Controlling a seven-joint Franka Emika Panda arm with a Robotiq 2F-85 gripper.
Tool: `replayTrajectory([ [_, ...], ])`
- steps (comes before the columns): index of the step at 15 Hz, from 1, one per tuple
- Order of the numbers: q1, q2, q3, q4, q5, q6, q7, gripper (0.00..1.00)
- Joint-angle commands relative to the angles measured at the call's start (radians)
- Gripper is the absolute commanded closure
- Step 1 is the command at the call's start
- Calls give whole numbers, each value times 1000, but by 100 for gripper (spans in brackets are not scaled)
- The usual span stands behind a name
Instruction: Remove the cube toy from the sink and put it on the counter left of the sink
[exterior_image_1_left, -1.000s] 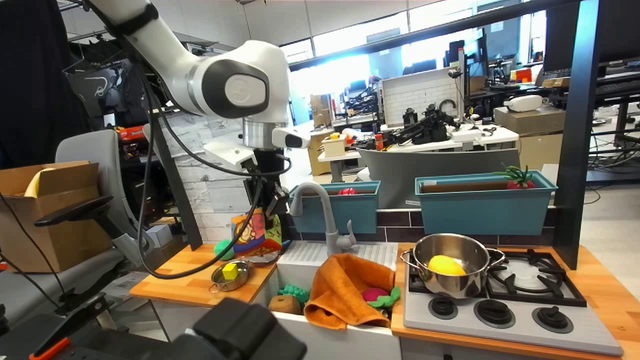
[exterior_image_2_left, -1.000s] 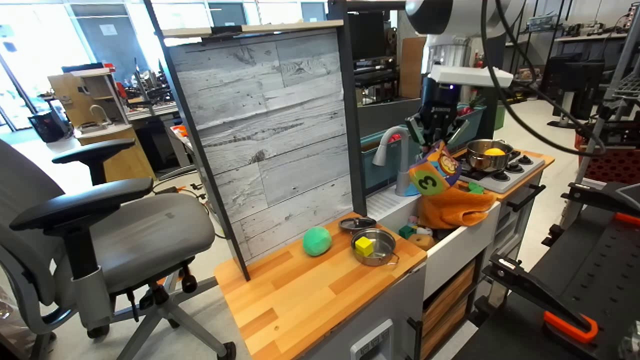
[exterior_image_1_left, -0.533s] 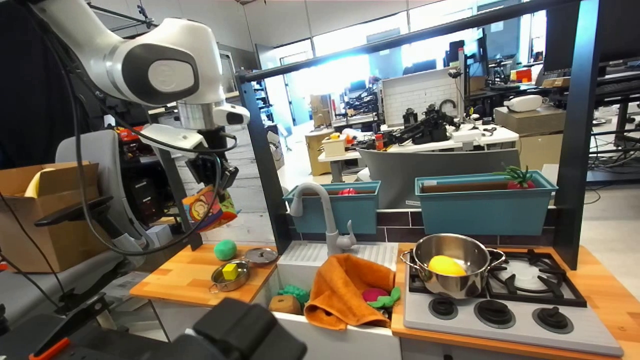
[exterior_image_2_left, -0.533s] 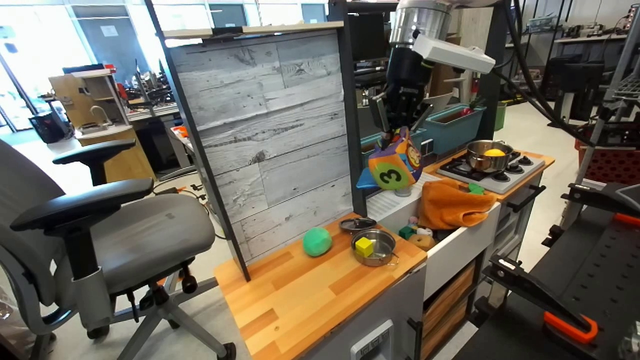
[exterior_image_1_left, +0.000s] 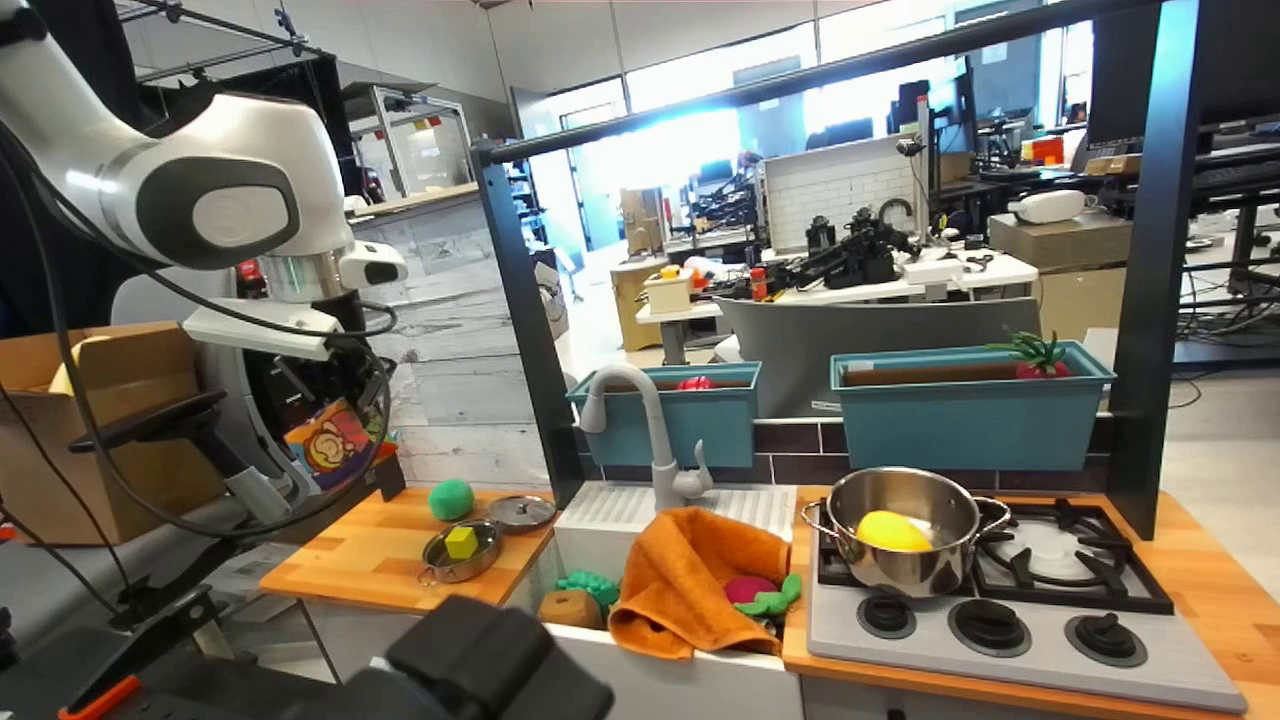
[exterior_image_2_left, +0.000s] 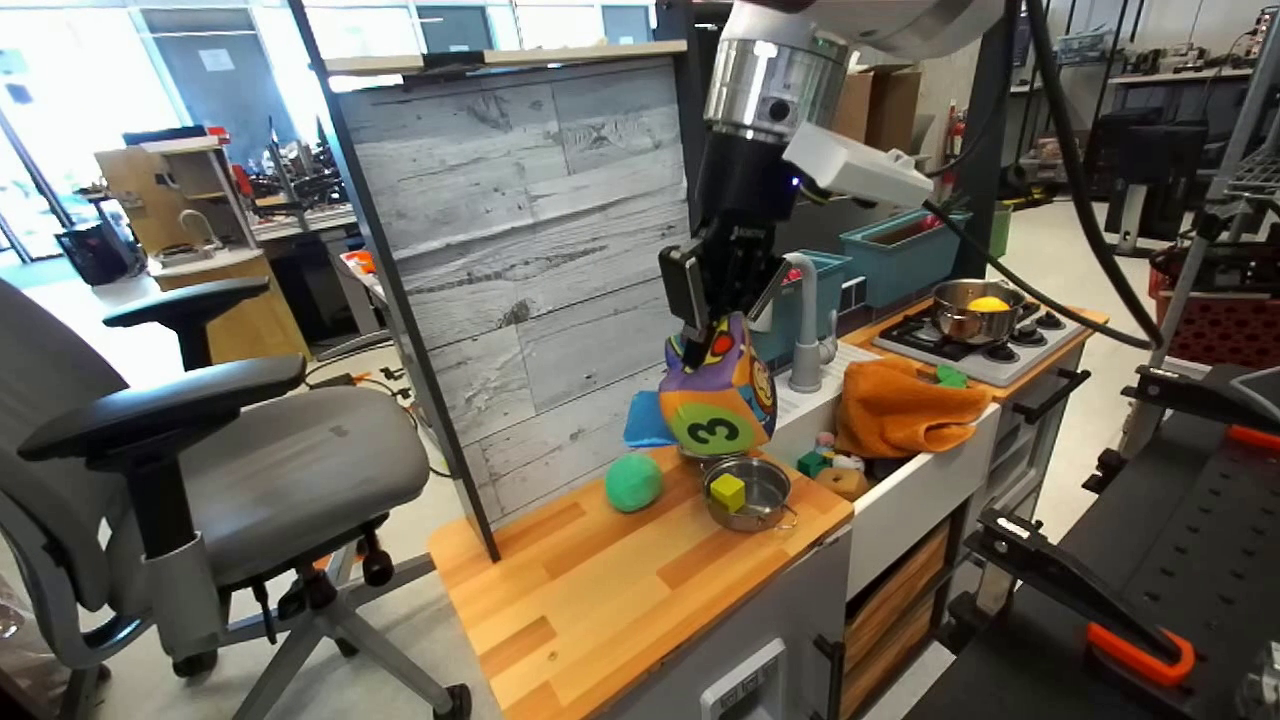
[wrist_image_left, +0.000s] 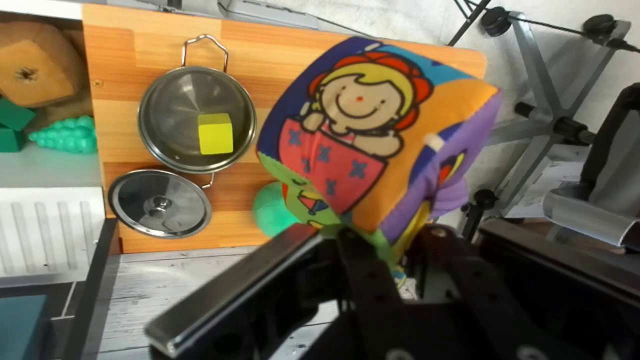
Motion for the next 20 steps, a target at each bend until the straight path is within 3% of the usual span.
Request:
replayTrajectory([
  [1, -10, 79, 33, -7, -49, 151, -66, 95],
  [8, 18, 264, -11, 24, -314, 374, -40, 95],
  [15, -22, 397, 28, 56, -519, 571, -30, 95],
  [20, -11, 464, 10, 106, -627, 667, -12, 95],
])
